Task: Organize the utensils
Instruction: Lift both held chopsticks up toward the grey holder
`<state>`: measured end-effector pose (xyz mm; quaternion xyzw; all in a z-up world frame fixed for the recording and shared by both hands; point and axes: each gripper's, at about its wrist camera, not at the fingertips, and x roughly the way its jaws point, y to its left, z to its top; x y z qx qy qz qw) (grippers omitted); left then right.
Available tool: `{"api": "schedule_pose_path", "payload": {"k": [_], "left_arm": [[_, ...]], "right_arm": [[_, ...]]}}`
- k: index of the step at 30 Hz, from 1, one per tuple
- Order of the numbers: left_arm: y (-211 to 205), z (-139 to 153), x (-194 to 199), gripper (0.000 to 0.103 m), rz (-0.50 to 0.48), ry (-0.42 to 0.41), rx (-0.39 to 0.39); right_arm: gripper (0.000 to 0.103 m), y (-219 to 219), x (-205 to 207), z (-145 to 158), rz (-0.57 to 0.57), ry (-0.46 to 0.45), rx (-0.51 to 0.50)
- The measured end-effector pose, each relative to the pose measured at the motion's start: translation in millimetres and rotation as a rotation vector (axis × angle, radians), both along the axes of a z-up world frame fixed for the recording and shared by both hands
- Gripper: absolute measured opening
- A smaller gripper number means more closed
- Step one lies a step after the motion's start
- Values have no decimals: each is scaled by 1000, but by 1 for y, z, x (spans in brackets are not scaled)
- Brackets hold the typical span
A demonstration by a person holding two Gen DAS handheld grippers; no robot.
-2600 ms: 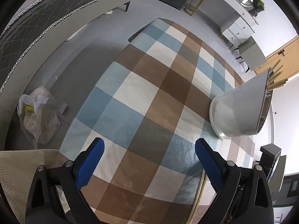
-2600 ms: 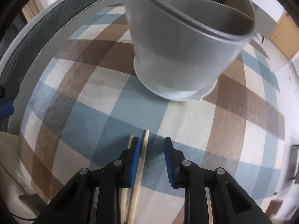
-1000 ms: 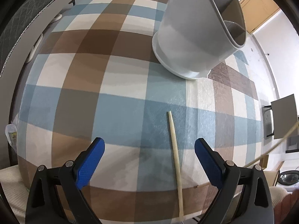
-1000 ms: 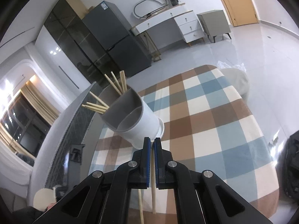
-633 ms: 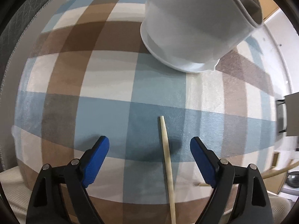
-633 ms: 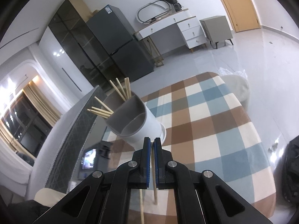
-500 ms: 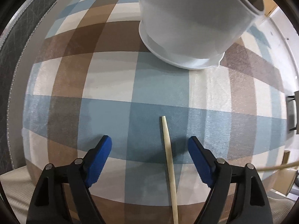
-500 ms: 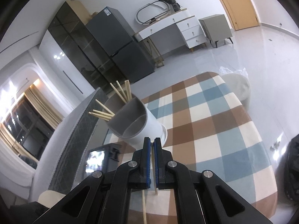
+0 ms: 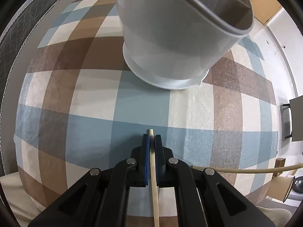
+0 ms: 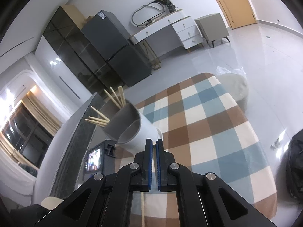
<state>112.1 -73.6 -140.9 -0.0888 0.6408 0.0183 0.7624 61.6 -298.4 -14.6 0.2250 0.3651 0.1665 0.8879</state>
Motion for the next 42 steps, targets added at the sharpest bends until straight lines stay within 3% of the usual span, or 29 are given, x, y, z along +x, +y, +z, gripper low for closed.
{"api": "schedule_pose_path", "payload": {"k": [10,20,26,33,42], "left_arm": [[13,41,-12,0,-35,-164,-27],[9,105,-46,0,-130,-460,-41],[16,119,-61,0,-178,-609,-56],[38,126,-75,0,-143,-650,-115],[46,140,-83,0,-167,-671,-120]], "right_arm": [[3,4,-3,2,-9,-20,-28],[3,15,-10,5,1,-60,-75],[3,25,-19,9,7,-90,-119],[3,43,-36,15,28,-127,-165],[3,70,-50,26,54,-186,-250]]}}
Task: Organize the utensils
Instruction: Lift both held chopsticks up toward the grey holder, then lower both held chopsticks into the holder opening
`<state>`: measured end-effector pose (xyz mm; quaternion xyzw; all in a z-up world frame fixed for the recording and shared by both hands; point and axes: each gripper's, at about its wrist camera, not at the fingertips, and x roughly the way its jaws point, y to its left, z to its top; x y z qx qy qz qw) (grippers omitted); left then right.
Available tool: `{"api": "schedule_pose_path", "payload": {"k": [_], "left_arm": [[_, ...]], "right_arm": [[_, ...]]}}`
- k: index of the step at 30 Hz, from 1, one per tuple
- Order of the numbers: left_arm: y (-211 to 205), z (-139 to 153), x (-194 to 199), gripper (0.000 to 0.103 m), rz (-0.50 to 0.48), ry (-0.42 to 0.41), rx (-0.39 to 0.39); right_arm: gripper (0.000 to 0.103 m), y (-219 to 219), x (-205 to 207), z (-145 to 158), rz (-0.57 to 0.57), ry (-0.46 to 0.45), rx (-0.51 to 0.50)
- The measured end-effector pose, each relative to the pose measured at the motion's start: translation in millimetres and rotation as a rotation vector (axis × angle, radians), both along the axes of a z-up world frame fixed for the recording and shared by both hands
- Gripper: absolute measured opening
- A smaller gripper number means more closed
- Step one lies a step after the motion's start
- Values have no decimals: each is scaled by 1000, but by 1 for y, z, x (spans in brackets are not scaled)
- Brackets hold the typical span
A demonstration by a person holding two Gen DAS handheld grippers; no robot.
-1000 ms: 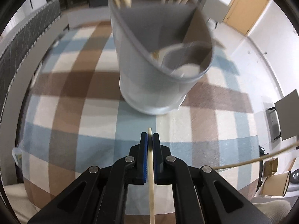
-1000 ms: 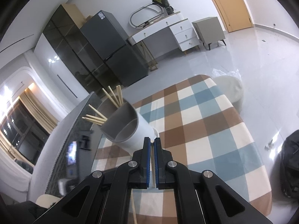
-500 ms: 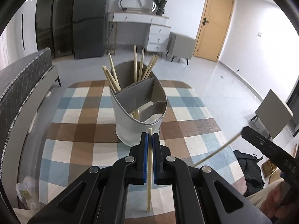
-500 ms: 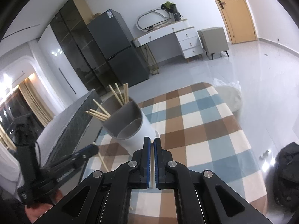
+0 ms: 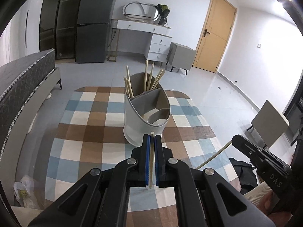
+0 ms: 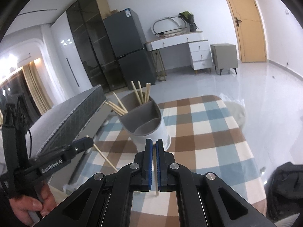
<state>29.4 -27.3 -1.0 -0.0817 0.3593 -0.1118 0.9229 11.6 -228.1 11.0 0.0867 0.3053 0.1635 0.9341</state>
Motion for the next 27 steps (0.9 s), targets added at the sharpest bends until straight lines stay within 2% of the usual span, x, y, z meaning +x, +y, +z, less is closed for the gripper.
{"api": "schedule_pose_path", "payload": {"k": [7,16,27], "left_arm": [[5,16,-1,0,-11,-24,16],[15,61,7,0,-11,-76,-4],[22,115,51,0,9,-121,-53]], "right_arm": [[3,4,-3,11,-2,-17,-5],[3,7,7,39,10,-66,5],[3,17,64,106,50,-153,29]]}}
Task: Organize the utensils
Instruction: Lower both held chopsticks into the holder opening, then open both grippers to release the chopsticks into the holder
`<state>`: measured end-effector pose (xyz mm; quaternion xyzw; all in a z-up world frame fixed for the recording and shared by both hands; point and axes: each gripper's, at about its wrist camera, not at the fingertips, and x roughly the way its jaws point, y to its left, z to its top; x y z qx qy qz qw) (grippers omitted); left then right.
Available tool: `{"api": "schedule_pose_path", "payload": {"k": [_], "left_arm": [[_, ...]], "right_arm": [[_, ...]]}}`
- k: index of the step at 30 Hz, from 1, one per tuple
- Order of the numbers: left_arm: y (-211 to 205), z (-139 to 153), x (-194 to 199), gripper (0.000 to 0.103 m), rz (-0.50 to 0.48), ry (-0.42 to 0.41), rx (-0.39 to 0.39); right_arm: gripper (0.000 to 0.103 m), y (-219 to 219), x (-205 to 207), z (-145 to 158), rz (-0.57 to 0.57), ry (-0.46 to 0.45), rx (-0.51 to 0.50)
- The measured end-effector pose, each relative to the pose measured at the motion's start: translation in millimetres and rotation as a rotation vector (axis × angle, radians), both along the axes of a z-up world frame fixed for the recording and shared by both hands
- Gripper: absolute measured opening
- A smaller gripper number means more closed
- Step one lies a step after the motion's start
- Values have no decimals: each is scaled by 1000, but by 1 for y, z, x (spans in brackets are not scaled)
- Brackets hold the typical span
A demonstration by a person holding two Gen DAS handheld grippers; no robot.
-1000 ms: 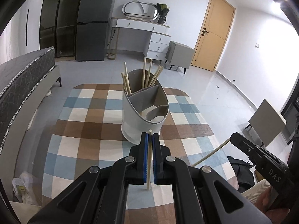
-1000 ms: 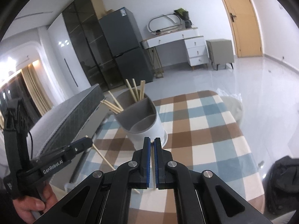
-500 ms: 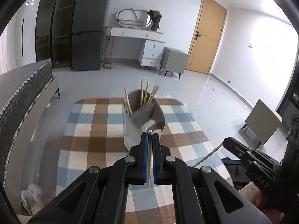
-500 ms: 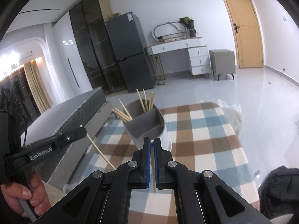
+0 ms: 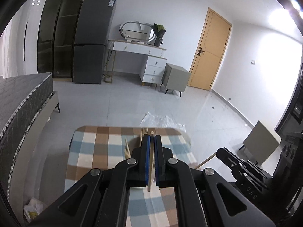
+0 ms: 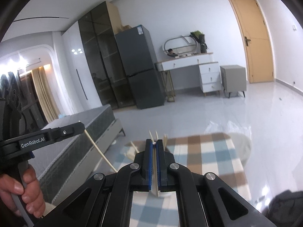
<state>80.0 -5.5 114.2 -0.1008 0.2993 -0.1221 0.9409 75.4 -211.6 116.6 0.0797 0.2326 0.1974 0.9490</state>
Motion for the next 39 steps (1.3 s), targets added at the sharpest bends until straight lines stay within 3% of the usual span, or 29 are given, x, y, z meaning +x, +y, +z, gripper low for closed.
{"api": "schedule_pose_path", "payload": {"k": [6,12,18,27,39], "left_arm": [[8,21,32,0,4,-54,-11],[14,15,60,0,16,-69,15],[17,-11,82,0,13,-24,22],[18,-48,100,0,-10,68,4],[10,-58,97,0,-71,149,18]], "right_arm": [[3,14,38,29,29,-49,-3],[3,25,67,36,52,-62,-1],[3,43,105,18,79,-26,1],[3,48,122,-17,100,47,-17],[3,56,135,-57,140,168,-45]]}}
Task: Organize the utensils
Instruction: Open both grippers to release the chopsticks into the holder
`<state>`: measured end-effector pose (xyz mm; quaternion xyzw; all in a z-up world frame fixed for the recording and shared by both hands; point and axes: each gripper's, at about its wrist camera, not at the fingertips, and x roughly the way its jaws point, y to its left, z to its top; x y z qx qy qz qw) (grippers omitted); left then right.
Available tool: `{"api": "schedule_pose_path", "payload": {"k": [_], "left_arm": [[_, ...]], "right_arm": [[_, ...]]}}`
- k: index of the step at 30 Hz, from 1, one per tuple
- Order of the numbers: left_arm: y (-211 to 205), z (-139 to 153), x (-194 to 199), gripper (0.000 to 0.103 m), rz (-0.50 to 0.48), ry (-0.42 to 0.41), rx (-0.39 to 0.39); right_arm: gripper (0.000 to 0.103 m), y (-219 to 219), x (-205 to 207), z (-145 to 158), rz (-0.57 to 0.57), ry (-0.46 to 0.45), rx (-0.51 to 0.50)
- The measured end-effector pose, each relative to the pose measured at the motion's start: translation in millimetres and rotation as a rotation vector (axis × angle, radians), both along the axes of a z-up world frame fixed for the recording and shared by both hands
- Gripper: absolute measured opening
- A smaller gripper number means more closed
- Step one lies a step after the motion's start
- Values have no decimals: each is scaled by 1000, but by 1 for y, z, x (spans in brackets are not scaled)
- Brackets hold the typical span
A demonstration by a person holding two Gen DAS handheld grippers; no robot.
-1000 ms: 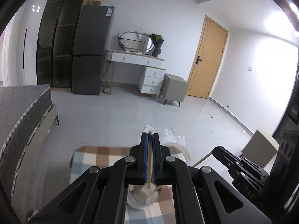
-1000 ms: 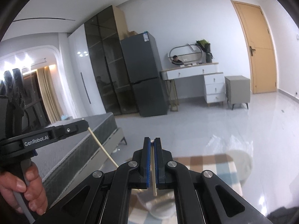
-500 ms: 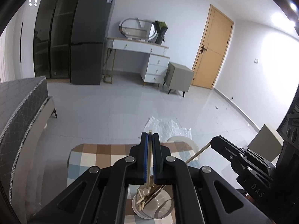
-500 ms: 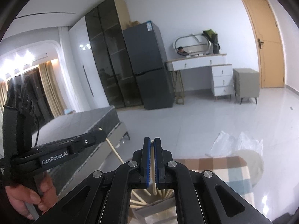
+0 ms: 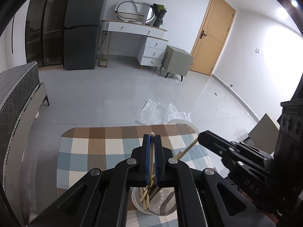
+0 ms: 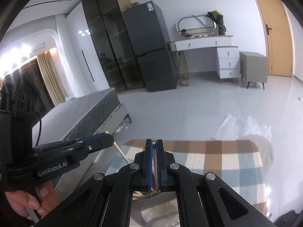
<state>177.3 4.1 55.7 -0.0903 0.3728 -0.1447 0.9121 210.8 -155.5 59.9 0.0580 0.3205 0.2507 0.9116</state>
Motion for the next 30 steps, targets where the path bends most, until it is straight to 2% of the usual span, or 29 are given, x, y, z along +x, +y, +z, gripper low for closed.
{"api": "schedule_pose_path", "payload": {"k": [9,15,17,18,20,22,24,27,30], "left_arm": [[-5,-16,5,0,-26,102,14],[-2,-18,0,0,-1,170,7],[-2,-17,-5,8,23,176,17],[-2,-17,-8,13,31,177,22],[-3,-16,-12,41,42,175,32],[-3,-14,-17,54,56,165,41],[-4,-9,-23,56,79,163,55],[-3,-2,-32,56,90,148,61],[-2,10,-46,69,119,110,94]], "right_arm": [[3,0,13,-39,-14,124,18],[11,-15,5,-44,-34,163,48],[31,-24,-5,-39,-47,158,70],[36,-26,-9,-37,-49,154,78],[43,-30,-16,-33,-55,146,78],[48,-37,-25,-28,-77,142,77],[49,-44,-31,-25,-98,140,80],[55,-53,-43,-18,-119,123,78],[59,-60,-61,-6,-149,75,53]]}}
